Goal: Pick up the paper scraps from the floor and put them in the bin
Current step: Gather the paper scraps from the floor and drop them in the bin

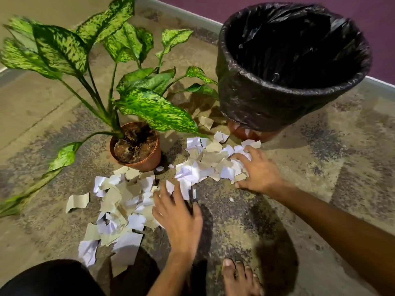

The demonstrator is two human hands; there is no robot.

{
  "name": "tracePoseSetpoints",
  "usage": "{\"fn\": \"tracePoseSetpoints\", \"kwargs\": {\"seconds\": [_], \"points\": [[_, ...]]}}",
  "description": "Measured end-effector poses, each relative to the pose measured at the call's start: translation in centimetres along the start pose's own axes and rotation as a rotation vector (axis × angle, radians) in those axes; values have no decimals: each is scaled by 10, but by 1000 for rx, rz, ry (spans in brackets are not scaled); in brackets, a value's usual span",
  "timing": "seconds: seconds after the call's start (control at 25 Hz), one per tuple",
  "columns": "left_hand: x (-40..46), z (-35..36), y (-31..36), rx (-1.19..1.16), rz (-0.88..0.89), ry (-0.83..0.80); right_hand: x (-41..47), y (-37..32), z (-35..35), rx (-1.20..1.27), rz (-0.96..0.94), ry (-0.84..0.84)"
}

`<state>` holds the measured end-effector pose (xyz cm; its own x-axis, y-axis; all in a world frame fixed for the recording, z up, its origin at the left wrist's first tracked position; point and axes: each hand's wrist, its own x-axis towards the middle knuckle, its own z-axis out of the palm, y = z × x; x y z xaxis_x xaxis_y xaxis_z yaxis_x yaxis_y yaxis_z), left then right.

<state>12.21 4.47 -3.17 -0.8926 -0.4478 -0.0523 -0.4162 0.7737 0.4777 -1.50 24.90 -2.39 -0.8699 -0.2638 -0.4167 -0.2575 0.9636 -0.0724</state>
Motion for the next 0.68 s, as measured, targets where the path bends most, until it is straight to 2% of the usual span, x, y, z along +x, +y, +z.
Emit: {"fn": "tracePoseSetpoints", "kwargs": {"seconds": [0.2,0.36,0.44,0.56,0.68], "points": [[11,-17,-51,83,-215,23,17,-15,-6,4,-54,-53],[34,-39,-85,-23,-547,45,29,-45,-16,-40,-218,-70],[46,-54,-102,-94,-642,91,36,-63,-16,-71,-292,-84],[66,-72,-127,-223,-699,81,44,-93,-13,-89,-365,-136],[90,-87,-141,-333,-612,-74,46,-118,-10,-80,-434,-192]]}}
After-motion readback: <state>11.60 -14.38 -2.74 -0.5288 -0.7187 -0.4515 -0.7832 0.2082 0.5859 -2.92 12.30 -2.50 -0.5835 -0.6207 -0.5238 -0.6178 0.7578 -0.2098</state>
